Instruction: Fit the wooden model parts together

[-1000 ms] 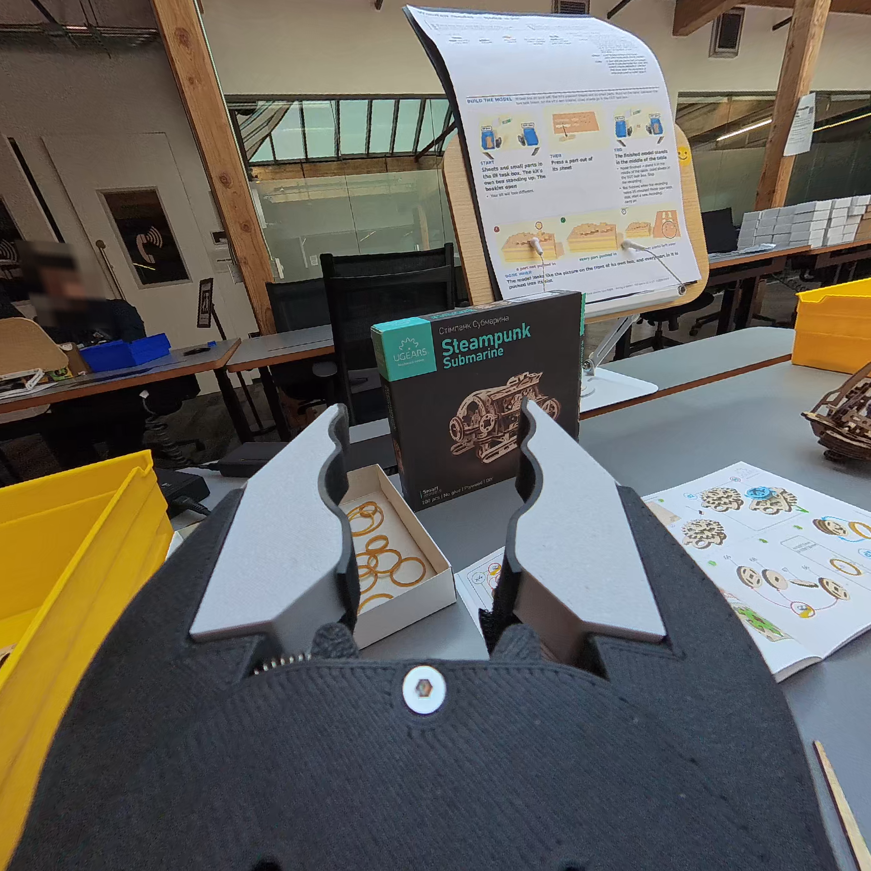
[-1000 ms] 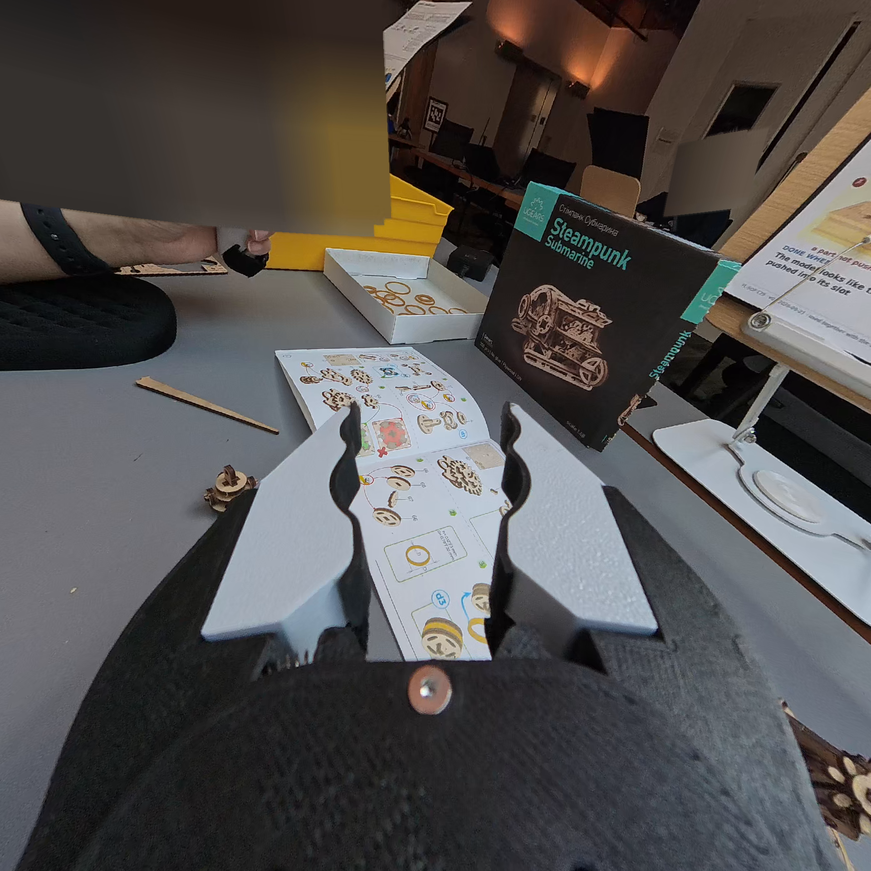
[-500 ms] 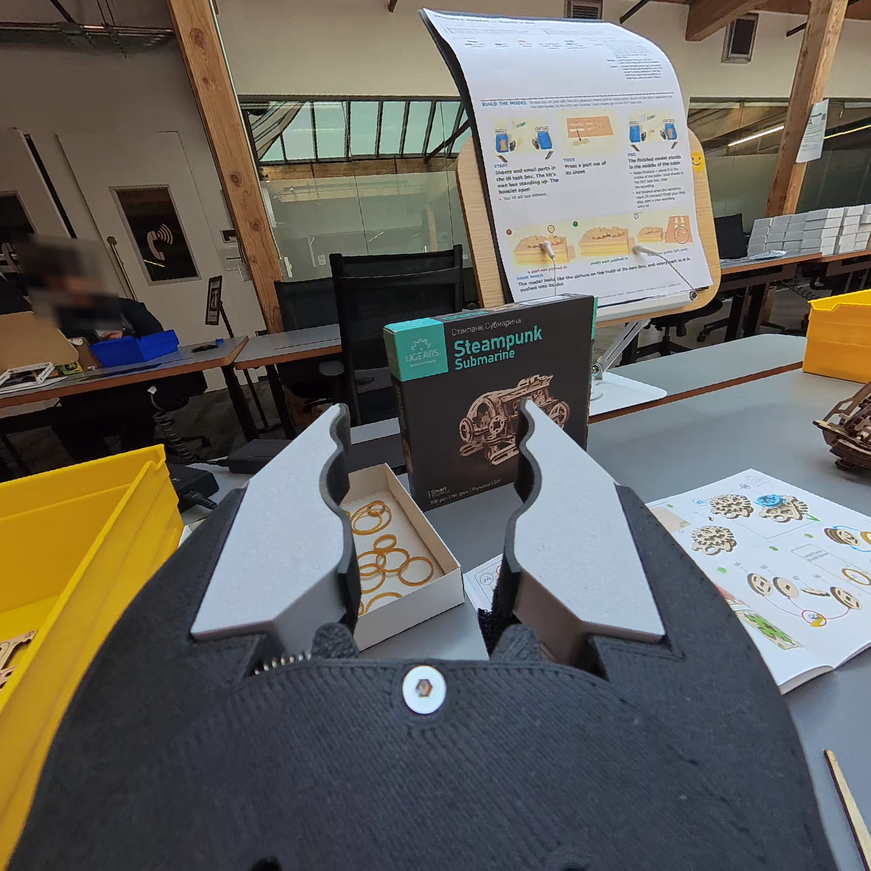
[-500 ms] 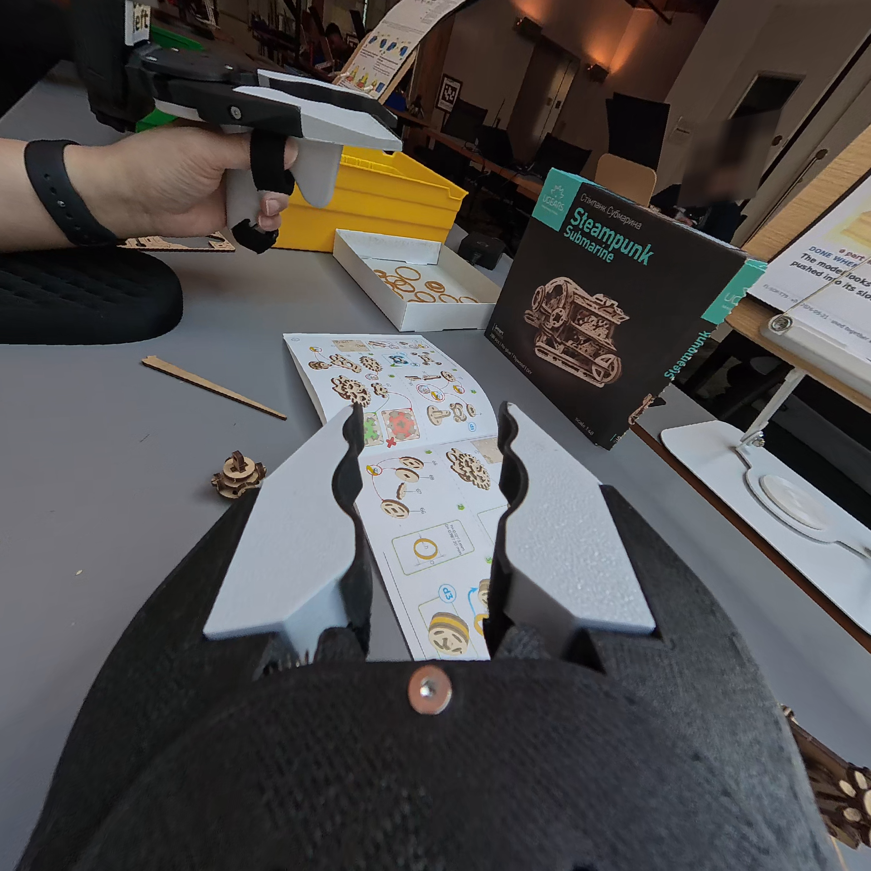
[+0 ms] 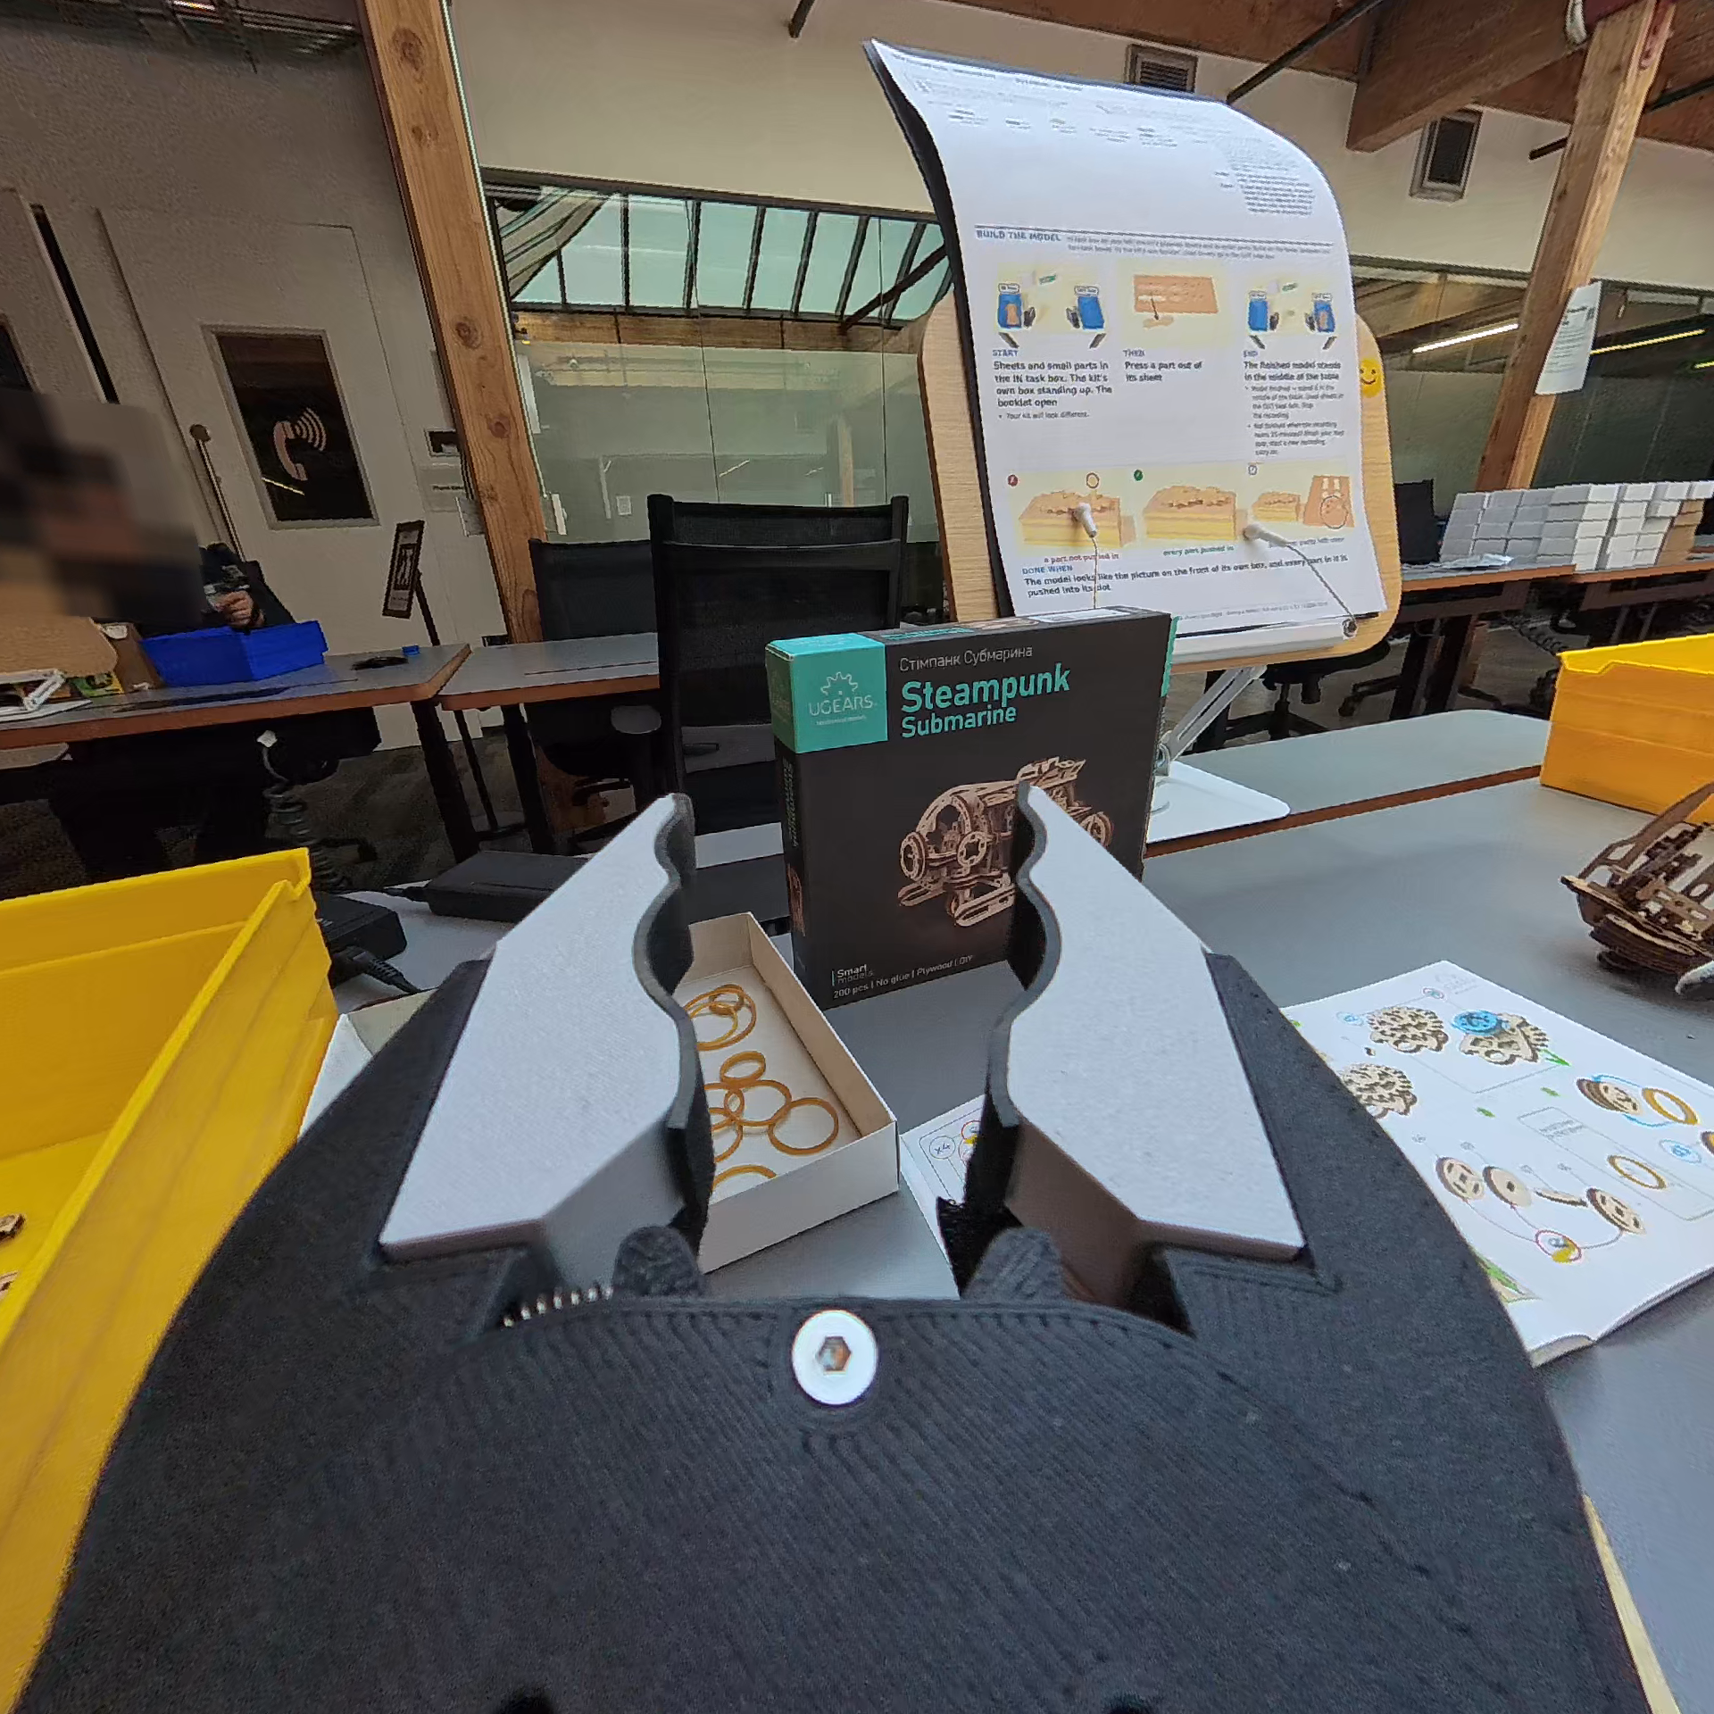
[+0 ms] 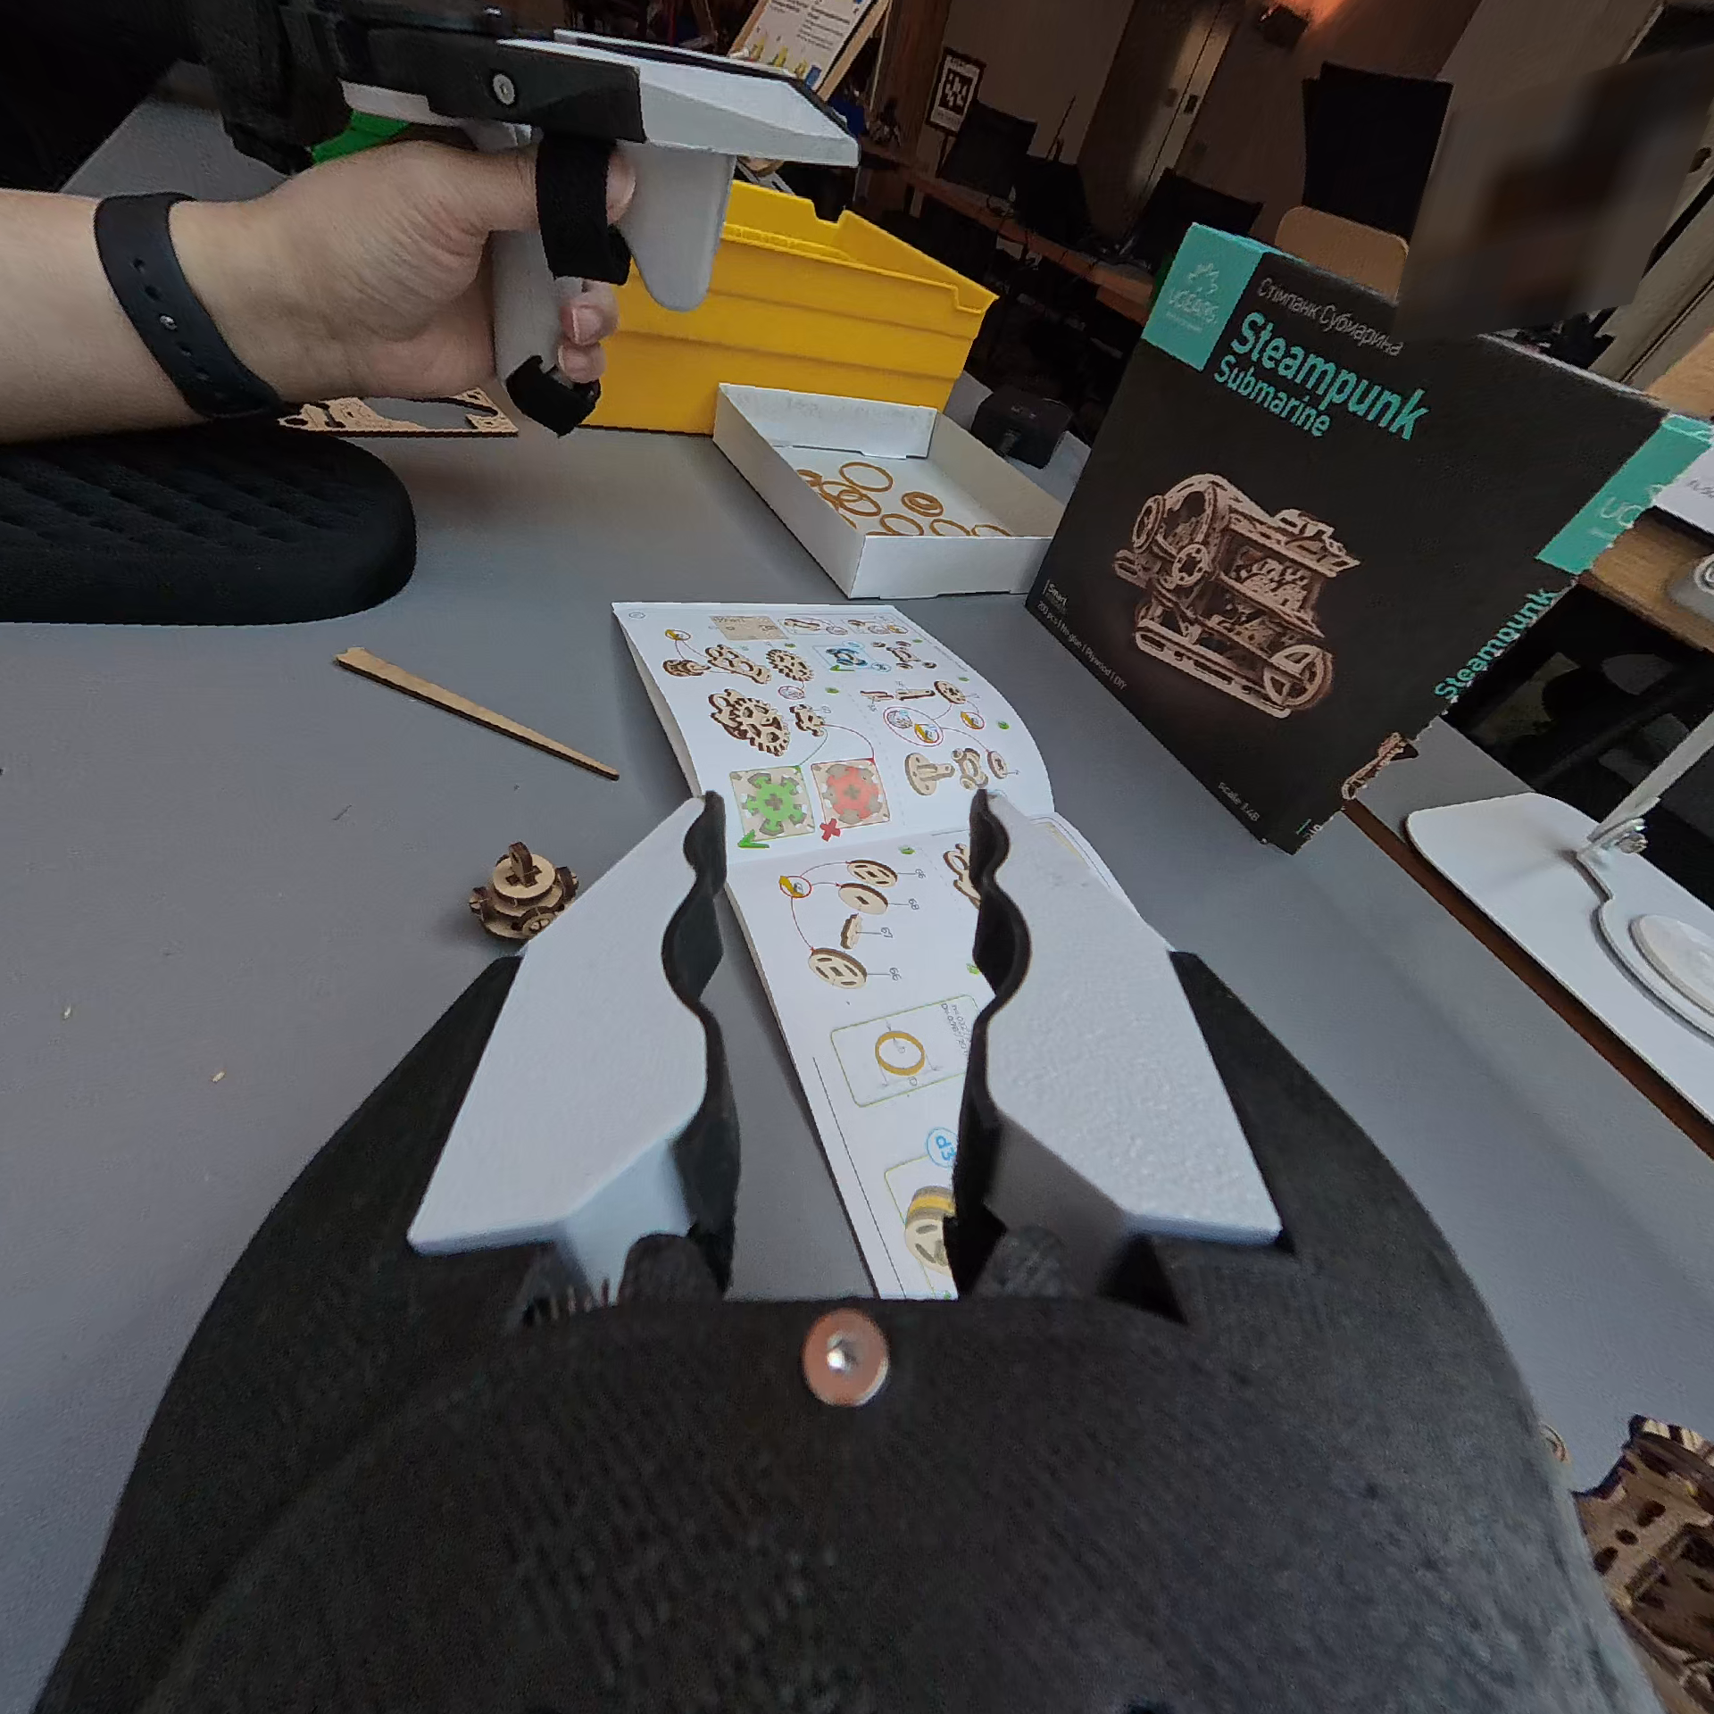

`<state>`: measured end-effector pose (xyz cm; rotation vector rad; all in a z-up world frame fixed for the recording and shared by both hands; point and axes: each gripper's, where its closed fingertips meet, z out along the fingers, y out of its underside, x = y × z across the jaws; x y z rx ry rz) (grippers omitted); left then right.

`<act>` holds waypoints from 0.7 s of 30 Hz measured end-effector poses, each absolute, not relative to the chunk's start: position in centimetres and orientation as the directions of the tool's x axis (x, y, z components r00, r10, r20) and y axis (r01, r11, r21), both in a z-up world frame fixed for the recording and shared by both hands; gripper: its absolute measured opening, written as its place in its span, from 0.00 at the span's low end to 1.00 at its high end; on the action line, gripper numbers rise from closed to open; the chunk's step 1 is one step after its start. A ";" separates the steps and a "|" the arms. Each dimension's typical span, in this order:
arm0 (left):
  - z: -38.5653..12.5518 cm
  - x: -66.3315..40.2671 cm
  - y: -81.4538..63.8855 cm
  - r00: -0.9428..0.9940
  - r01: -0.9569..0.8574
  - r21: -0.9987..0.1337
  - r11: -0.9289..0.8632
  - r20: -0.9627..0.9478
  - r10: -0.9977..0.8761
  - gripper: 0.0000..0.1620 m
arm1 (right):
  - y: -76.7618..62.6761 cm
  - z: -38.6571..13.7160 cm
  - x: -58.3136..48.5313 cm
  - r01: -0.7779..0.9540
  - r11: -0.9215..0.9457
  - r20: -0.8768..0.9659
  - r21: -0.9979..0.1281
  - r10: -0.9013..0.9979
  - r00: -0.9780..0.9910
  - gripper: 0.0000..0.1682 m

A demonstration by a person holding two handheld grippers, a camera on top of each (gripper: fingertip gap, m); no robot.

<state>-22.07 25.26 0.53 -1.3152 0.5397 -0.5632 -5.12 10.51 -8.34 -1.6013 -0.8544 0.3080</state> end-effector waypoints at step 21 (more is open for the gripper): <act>0.4 -21.4 24.9 0.737 0.043 -0.983 0.177 -0.089 -0.670 0.40 | 9.8 -10.0 -6.4 0.455 0.029 0.337 -0.890 0.713 0.615 0.30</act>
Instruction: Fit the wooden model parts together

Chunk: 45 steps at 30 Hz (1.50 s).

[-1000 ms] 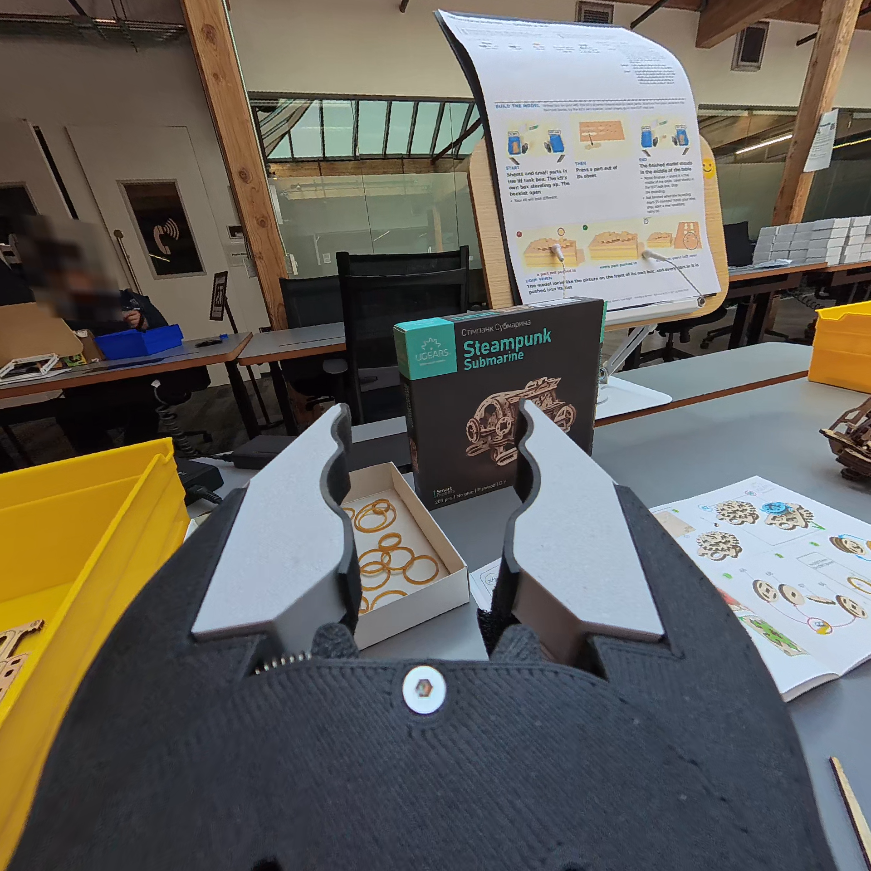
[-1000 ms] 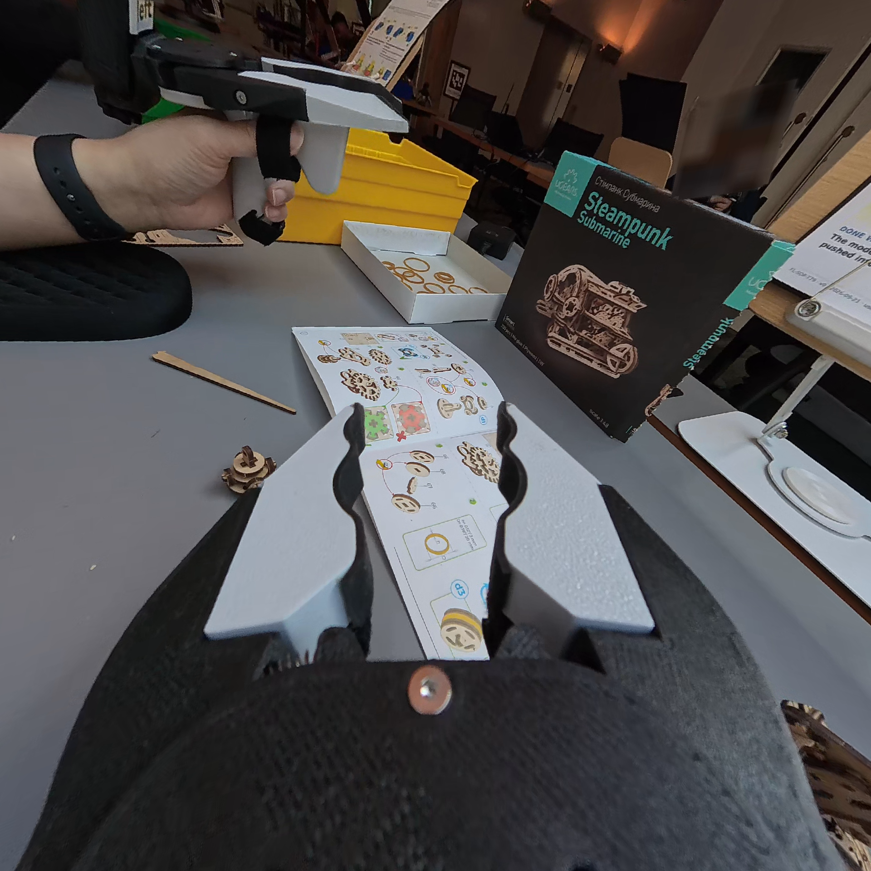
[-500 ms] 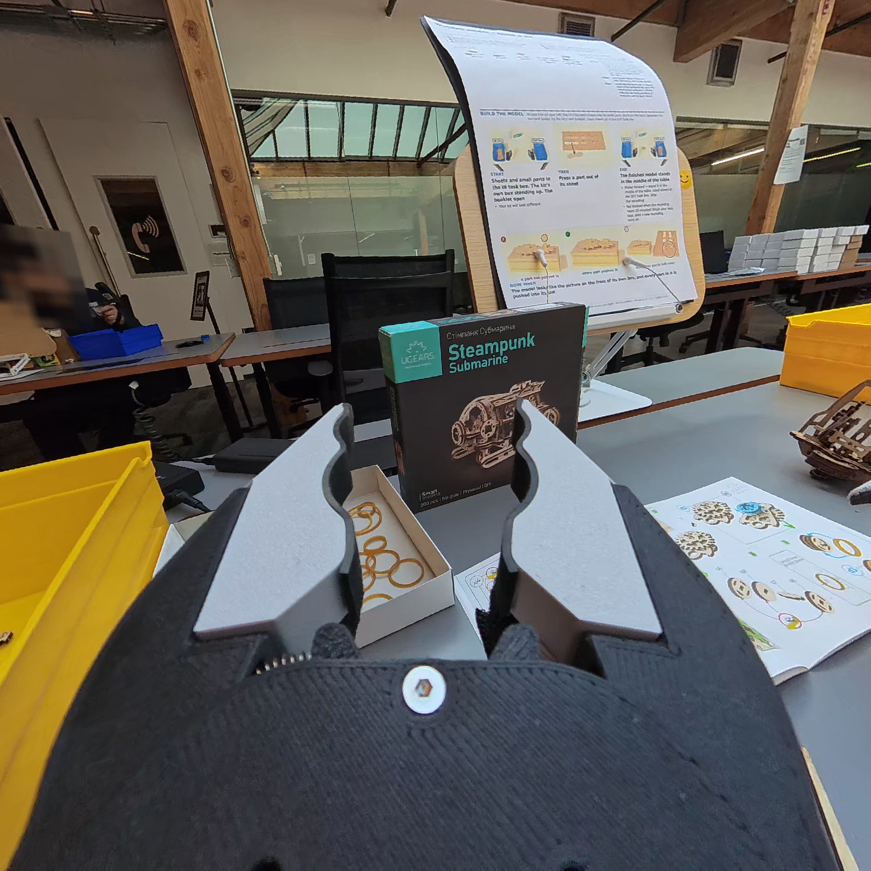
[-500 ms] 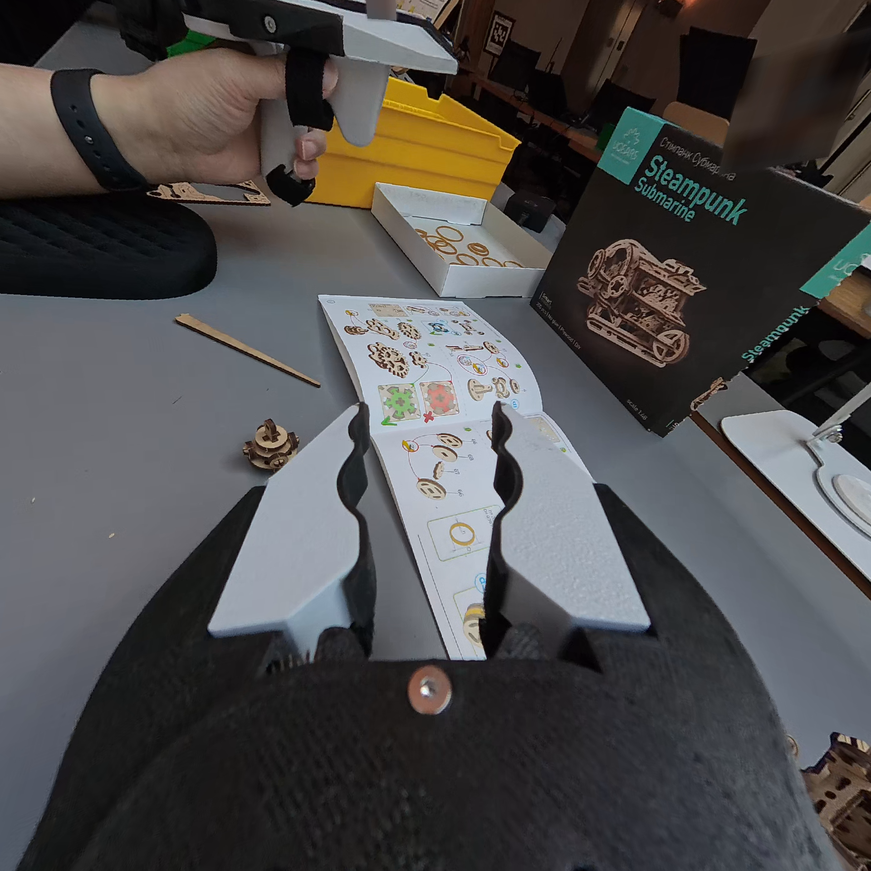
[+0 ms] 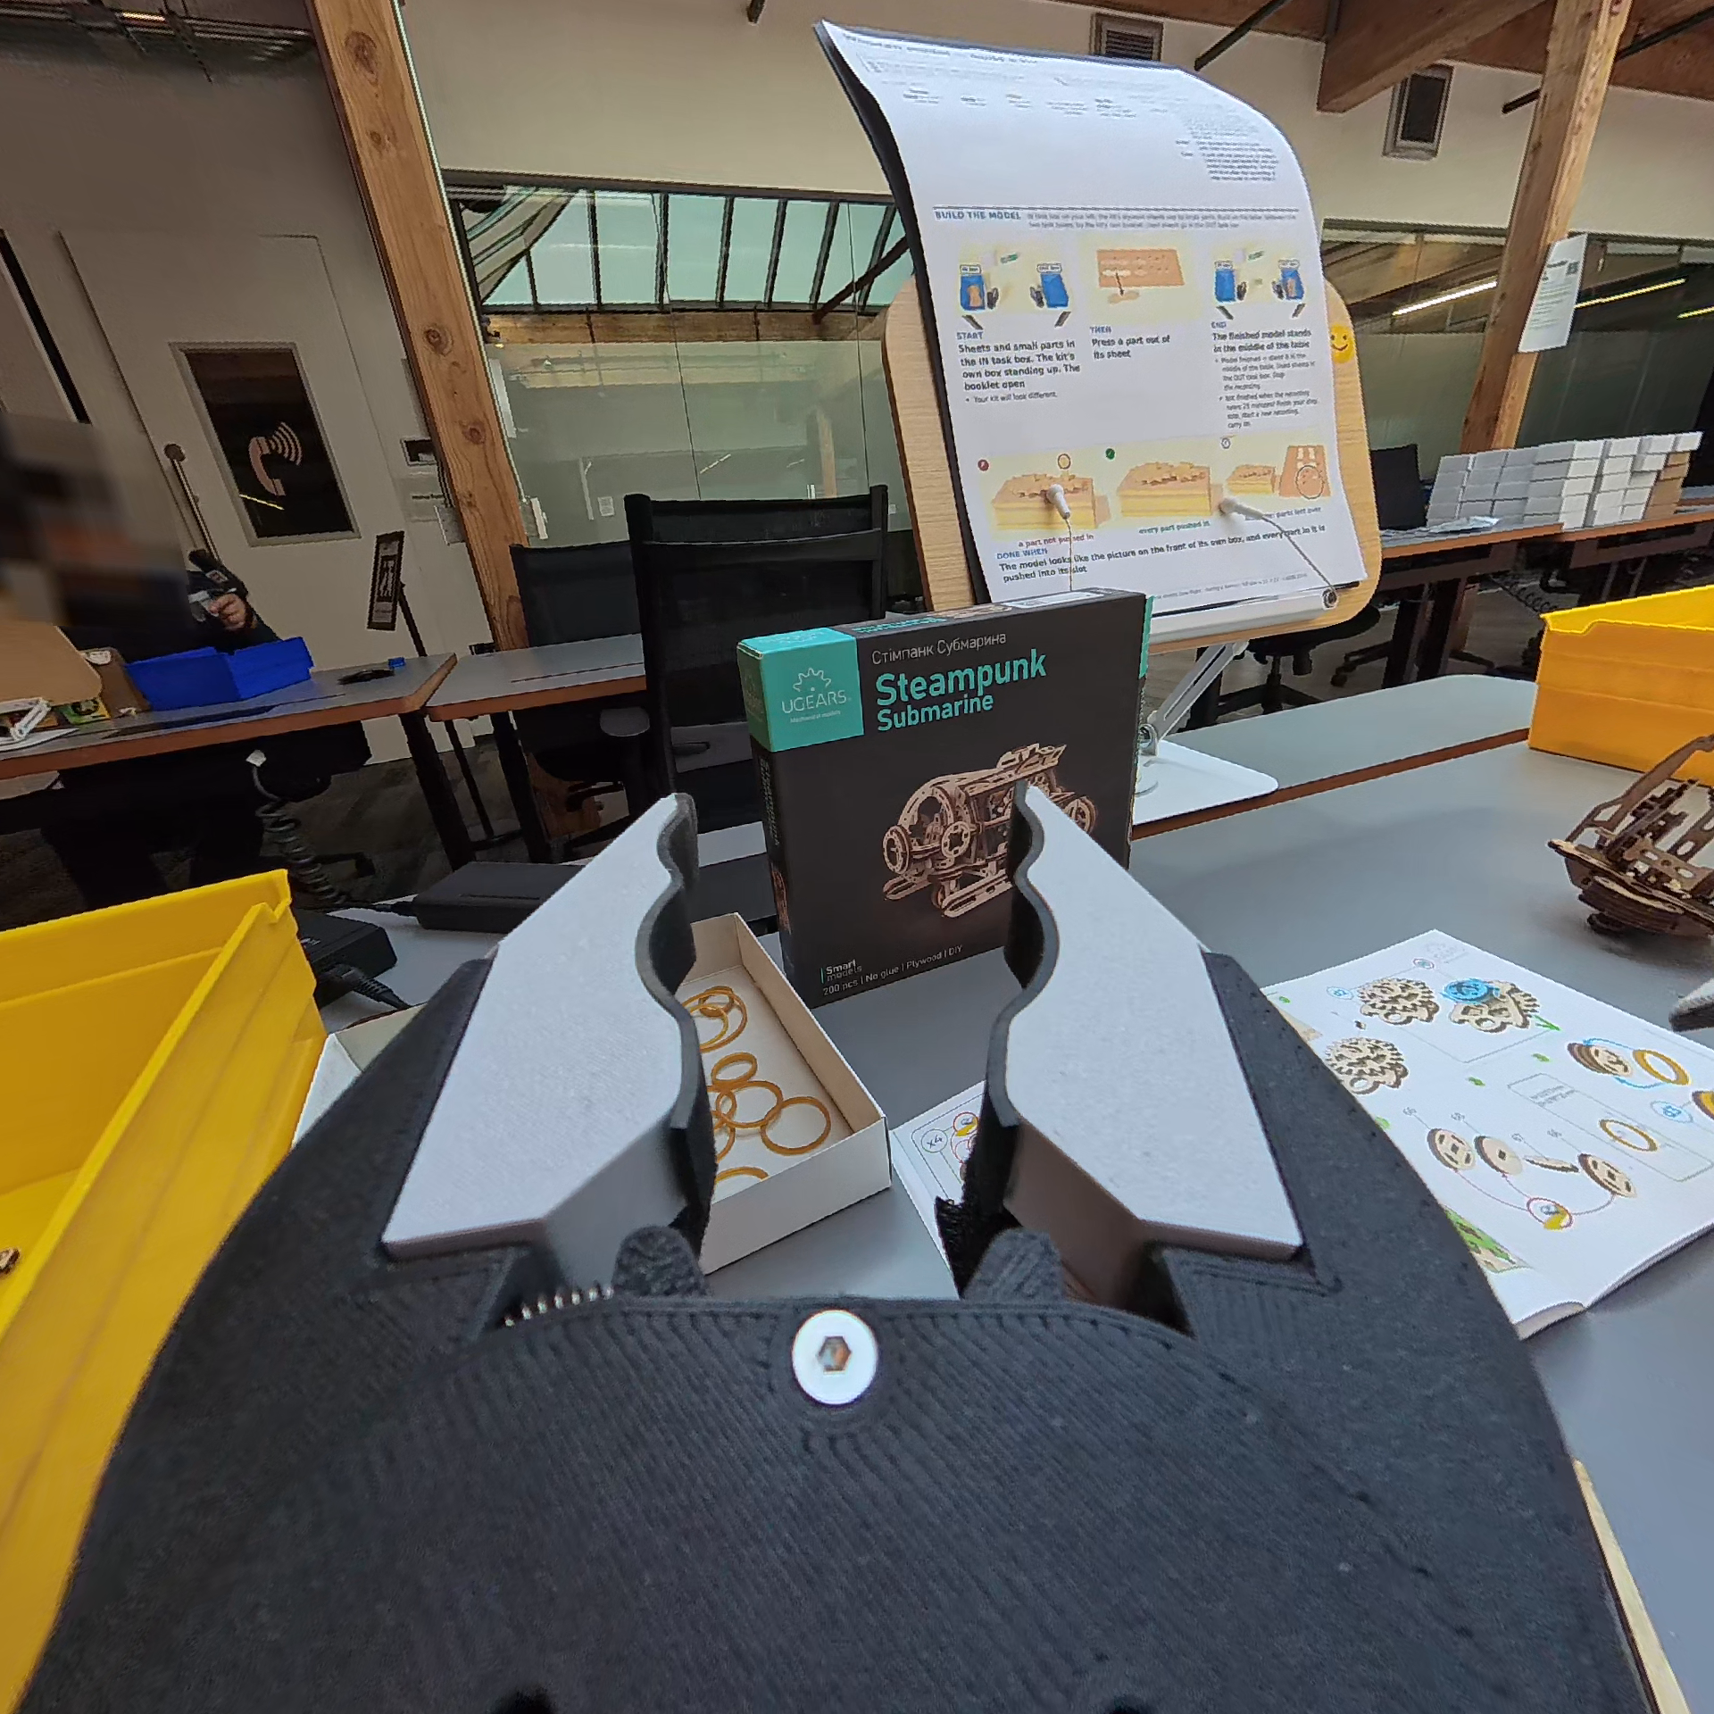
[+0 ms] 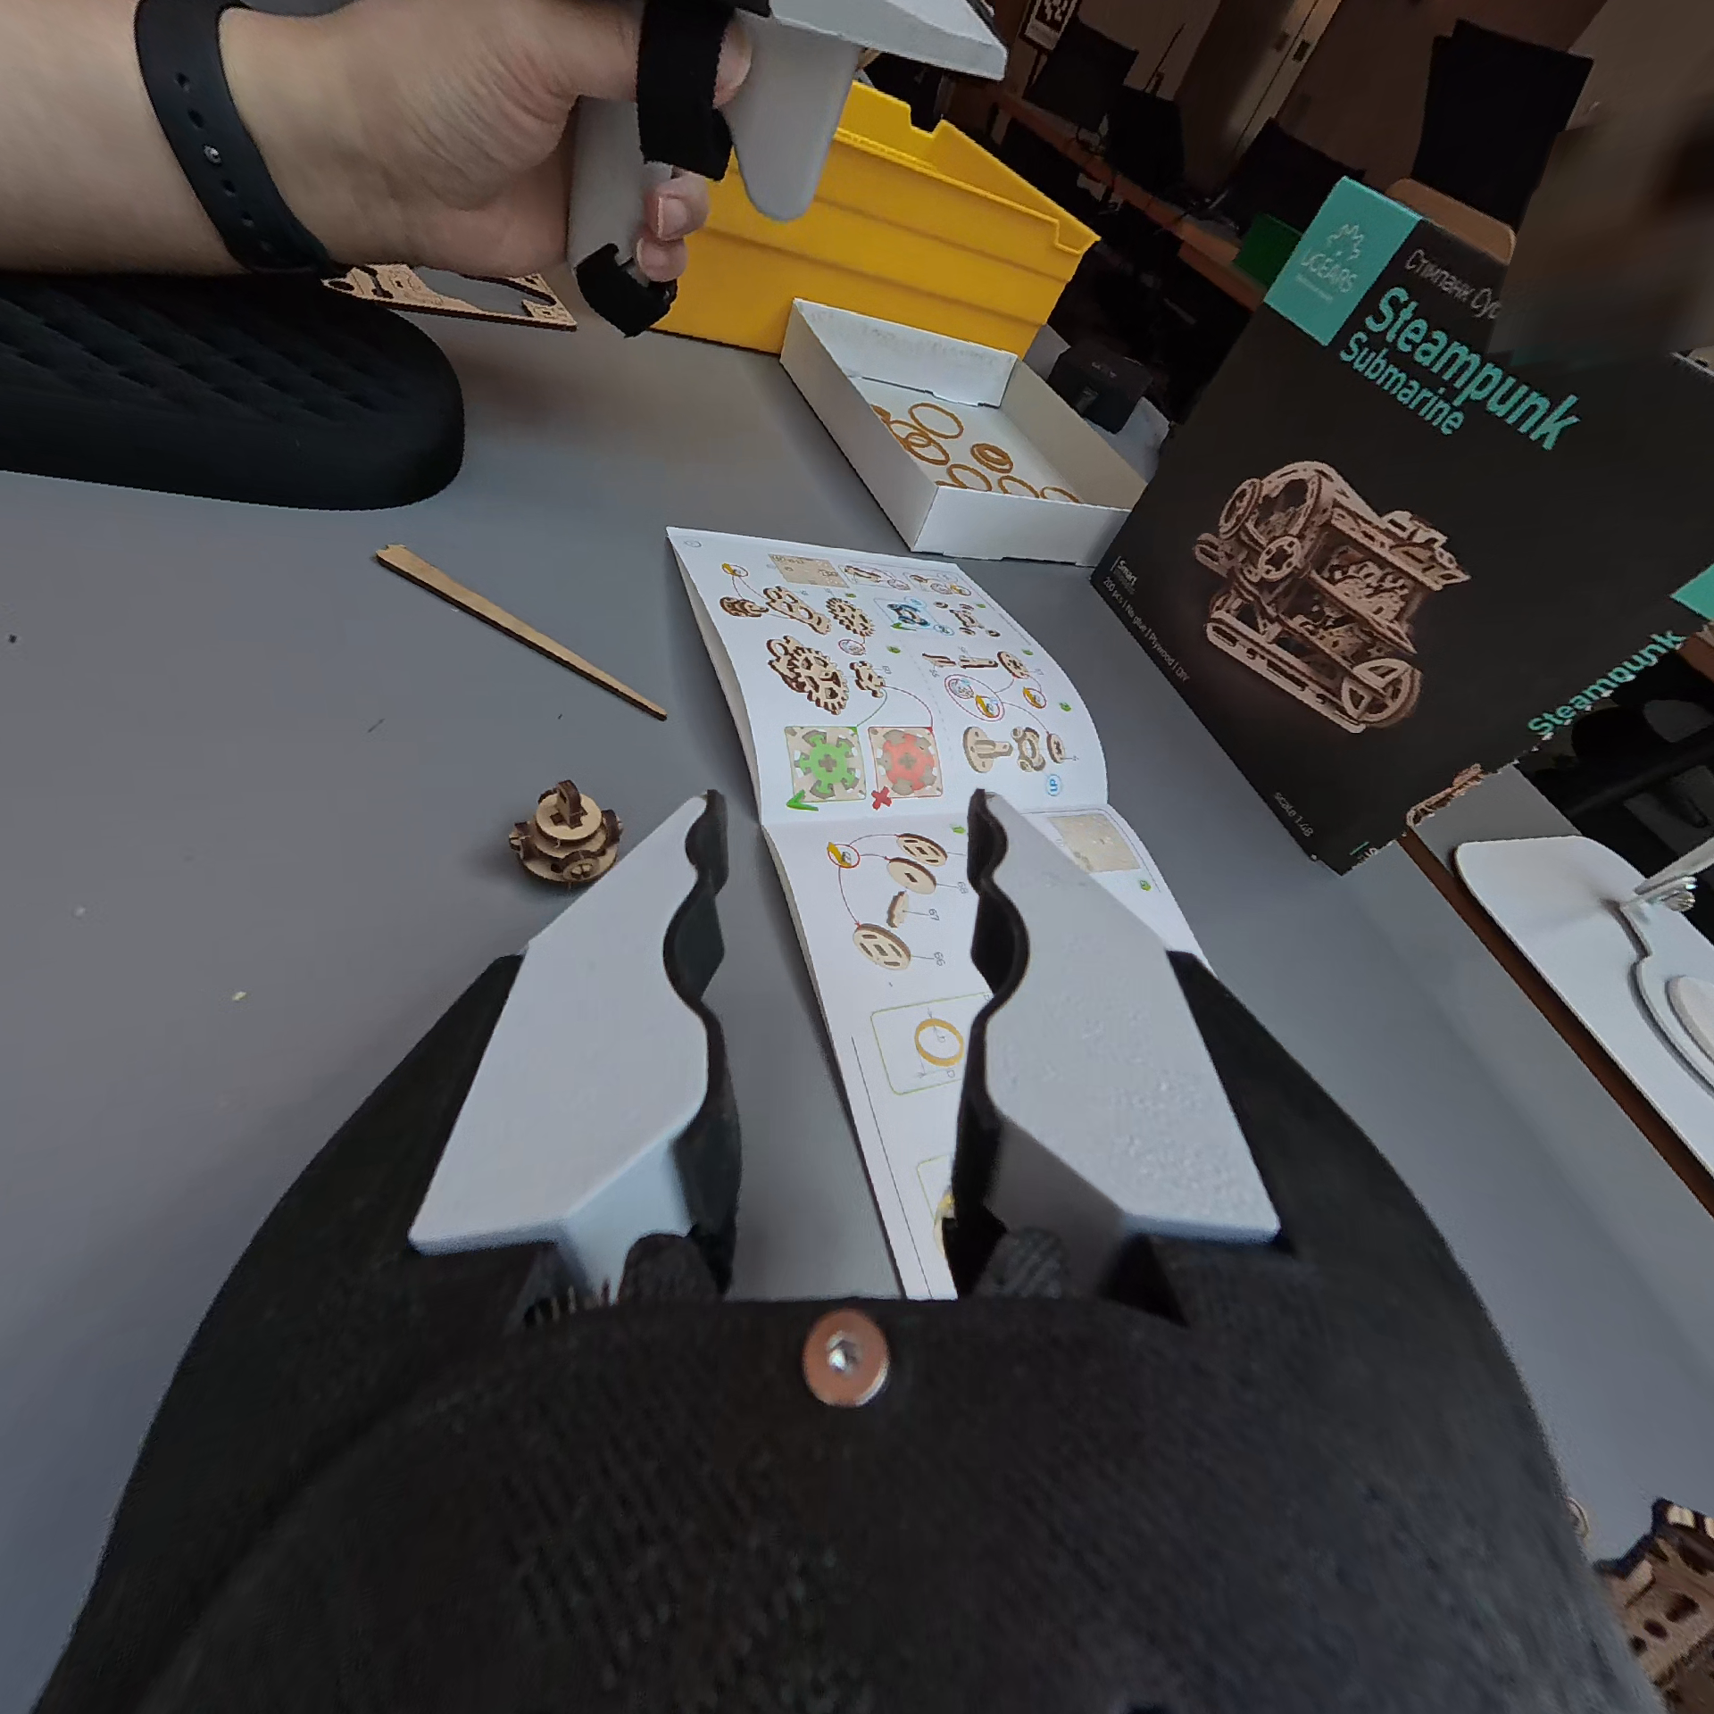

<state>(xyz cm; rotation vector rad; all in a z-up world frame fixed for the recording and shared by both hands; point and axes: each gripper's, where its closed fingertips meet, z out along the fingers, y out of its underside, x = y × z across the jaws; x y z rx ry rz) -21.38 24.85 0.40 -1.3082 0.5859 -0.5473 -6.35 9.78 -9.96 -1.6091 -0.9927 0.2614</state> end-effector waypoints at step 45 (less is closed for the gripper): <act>0.1 -21.1 24.9 0.730 0.025 -0.985 0.170 -0.098 -0.676 0.40 | 7.0 -15.4 -10.4 0.568 -0.244 0.044 -0.786 0.895 0.445 0.14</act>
